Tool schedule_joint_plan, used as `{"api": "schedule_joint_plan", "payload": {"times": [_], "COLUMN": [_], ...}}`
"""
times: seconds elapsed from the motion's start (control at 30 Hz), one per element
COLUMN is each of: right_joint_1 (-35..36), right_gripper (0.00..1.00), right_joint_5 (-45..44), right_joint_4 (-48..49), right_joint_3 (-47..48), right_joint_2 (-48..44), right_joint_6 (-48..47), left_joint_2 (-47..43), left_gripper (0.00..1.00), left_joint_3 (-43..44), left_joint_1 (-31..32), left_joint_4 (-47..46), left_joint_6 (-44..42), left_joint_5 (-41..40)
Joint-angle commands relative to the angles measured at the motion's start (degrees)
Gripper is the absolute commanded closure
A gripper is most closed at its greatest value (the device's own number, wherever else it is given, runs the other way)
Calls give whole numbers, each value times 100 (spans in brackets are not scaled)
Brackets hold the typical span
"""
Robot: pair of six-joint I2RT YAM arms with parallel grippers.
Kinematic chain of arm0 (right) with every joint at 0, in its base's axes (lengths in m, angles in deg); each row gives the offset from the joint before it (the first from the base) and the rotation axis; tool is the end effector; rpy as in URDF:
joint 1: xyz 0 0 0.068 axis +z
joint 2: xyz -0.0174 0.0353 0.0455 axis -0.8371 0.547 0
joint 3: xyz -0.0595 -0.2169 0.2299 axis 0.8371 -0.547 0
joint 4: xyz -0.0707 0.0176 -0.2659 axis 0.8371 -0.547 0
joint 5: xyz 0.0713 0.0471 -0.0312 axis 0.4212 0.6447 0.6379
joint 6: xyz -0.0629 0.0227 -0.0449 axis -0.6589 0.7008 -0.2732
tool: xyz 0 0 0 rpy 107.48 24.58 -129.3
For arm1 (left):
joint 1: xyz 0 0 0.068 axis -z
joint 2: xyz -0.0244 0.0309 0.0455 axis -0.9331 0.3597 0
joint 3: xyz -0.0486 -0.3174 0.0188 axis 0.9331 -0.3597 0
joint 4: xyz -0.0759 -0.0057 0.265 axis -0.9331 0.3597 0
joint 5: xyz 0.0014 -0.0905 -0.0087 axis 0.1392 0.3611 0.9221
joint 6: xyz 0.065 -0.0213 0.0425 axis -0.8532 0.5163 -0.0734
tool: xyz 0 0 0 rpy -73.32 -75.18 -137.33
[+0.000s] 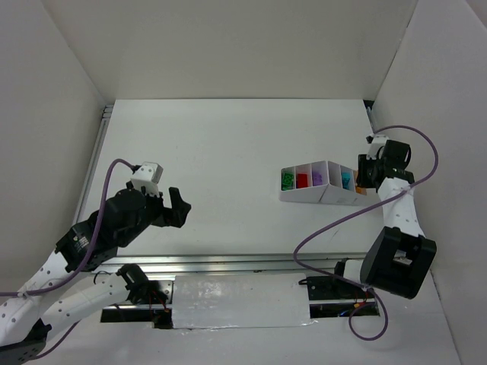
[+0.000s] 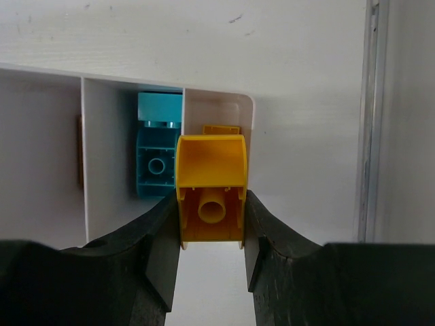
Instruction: Sort the legos into containers by color
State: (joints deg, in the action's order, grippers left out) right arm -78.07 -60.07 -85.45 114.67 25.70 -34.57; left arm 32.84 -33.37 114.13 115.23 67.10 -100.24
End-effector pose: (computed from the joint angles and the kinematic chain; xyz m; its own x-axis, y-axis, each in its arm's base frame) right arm 0.2742 -0.0948 0.2806 -0.7262 -0.0567 -0.6852 0.0251 0.9937 -0.1088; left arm 0.1043 -0.0694 0.3791 -0.4669 -0.2010 -0.8611 0.2239 0.9152 -0.3351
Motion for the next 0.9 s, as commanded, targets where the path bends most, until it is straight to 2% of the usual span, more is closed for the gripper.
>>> {"api": "schedule_joint_plan", "payload": {"times": [0.0,0.4,0.5,0.53,0.67,0.77,0.8,0.87], "right_joint_1": [-91,-135,-144,-153,-197,-206,-223,-214], "right_gripper": [93,82,77,71,57,55,50,49], "right_joint_5": [-124,-168,-115,-141,-89,-1,8,69], "right_joint_4": [386,351,307,316,377,386,369,316], "right_joint_3": [40,277,348,357,322,339,365,409], "right_joint_2": [118,619,681,681,629,611,628,664], "right_joint_6": [-130,-147,-138,-112,-86,-77,-68,-51], "left_joint_2": [-6,38,73,99,91,91,99,108], "left_gripper": [0,0,1,0,1,0,0,1], "left_joint_3": [56,65,65,56,47,47,47,47], "left_joint_1": [49,207,216,225,225,225,225,225], "left_joint_4": [-117,-91,-100,-100,-117,-126,-126,-126], "left_joint_6": [90,107,90,90,81,63,63,72], "left_joint_5": [-45,-107,-72,-72,-54,-28,-36,-36]}}
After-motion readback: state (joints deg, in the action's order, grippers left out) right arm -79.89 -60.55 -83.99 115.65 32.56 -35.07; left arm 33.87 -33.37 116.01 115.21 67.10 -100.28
